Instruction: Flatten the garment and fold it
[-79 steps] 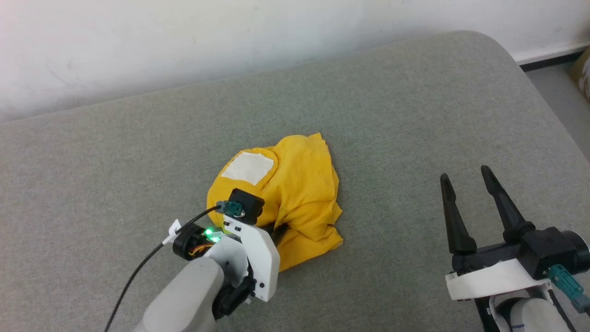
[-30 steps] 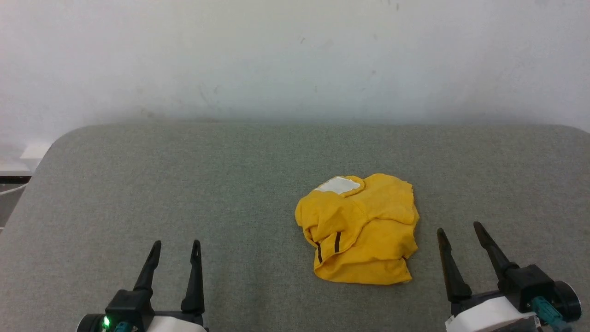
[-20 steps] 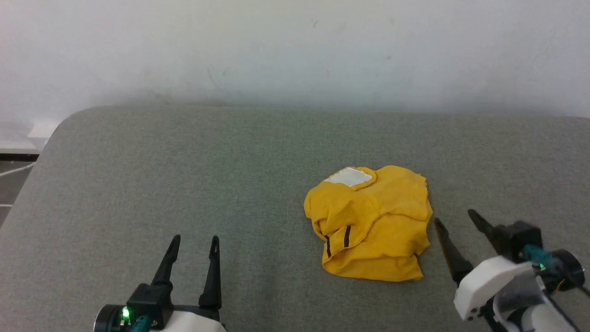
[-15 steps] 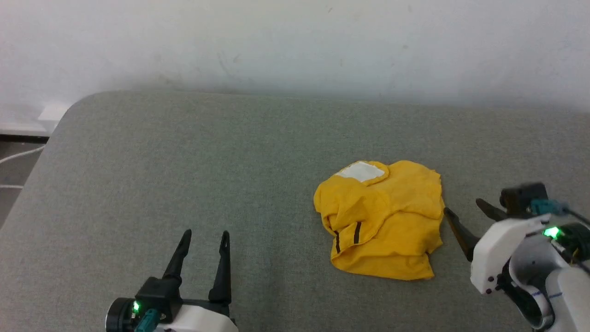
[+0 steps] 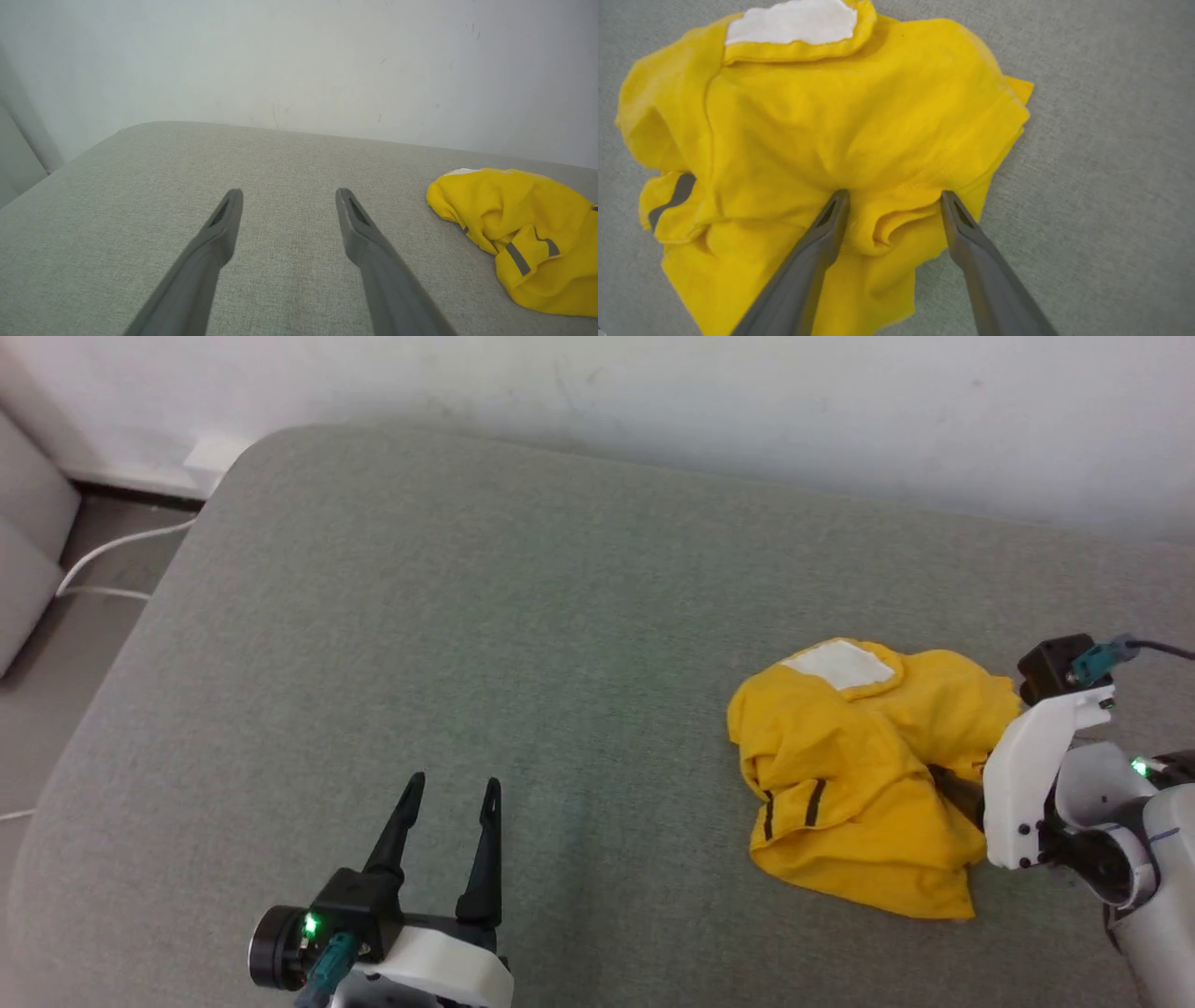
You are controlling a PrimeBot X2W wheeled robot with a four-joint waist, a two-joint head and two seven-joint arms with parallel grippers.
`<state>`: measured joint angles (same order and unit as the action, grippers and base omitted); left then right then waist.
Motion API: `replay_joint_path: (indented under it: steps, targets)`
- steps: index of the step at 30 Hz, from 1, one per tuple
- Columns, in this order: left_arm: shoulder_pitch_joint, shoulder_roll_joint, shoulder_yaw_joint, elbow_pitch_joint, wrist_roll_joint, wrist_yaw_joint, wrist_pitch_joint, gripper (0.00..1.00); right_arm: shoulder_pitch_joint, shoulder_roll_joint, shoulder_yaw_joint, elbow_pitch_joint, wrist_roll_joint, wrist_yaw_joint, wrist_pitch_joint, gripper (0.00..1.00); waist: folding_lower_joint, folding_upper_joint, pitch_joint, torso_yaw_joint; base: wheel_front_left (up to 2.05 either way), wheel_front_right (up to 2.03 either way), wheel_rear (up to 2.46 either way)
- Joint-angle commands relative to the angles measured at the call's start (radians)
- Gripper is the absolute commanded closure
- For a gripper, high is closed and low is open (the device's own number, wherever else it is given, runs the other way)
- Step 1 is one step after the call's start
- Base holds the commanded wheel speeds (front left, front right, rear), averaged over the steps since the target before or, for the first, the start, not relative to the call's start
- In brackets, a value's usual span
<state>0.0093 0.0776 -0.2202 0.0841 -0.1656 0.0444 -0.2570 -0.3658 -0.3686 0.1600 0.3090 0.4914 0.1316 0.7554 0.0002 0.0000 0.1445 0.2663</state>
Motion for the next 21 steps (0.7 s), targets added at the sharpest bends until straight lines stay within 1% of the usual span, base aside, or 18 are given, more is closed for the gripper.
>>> replay_joint_path:
  steps: [1, 2, 3, 4, 5, 8, 11, 16, 21]
  targets:
    - [-0.015, -0.006, 0.006, 0.004, 0.008, -0.008, -0.005, 0.0, -0.009, 0.003, 0.01, 0.01, -0.007, -0.001, -0.015, 0.0, -0.0002, 0.0, 0.022, 0.029, 0.0, 0.0, 0.0]
    - [-0.015, -0.008, 0.009, 0.005, 0.01, -0.009, -0.005, 0.0, -0.01, 0.003, 0.019, 0.018, -0.009, -0.001, -0.029, 0.0, -0.0002, 0.0, 0.022, 0.03, 0.0, 0.0, 0.0]
    - [-0.015, -0.009, 0.012, 0.007, 0.011, -0.01, -0.005, 0.0, -0.009, 0.003, 0.027, 0.026, -0.011, -0.001, -0.045, 0.31, -0.0002, 0.0, 0.02, 0.029, 0.0, 0.0, 0.0]
    - [-0.014, -0.011, 0.015, 0.01, 0.012, -0.012, -0.005, 0.0, -0.009, 0.002, 0.037, 0.031, -0.015, -0.001, -0.063, 0.83, -0.0002, 0.0, 0.017, 0.026, 0.0, 0.0, 0.0]
    - [-0.013, -0.012, 0.018, 0.012, 0.012, -0.014, -0.005, 0.0, -0.01, 0.0, 0.048, 0.034, -0.018, -0.001, -0.084, 1.0, -0.0002, 0.0, 0.013, 0.022, 0.0, 0.0, 0.0]
    - [-0.01, -0.014, 0.025, 0.021, 0.016, -0.022, -0.005, 0.0, -0.011, -0.015, 0.077, 0.038, -0.027, -0.001, -0.143, 1.0, -0.0002, 0.0, -0.003, 0.002, 0.0, 0.0, 0.0]
    - [-0.006, -0.016, 0.03, 0.027, 0.021, -0.03, -0.005, 0.0, -0.016, -0.025, 0.067, 0.019, -0.037, -0.001, -0.22, 1.0, -0.0002, 0.0, -0.023, -0.024, 0.0, 0.0, 0.0]
    - [0.007, -0.019, 0.047, 0.027, 0.025, -0.035, -0.005, 0.0, 0.03, -0.019, -0.013, -0.063, -0.043, -0.001, -0.3, 1.0, -0.0002, 0.0, -0.054, -0.083, 0.0, 0.0, 0.0]
    - [0.015, -0.022, 0.048, 0.022, 0.032, -0.041, -0.005, 0.0, 0.161, 0.009, -0.129, -0.165, -0.091, -0.001, -0.286, 1.0, -0.0002, 0.0, -0.066, -0.143, 0.0, 0.0, 0.0]
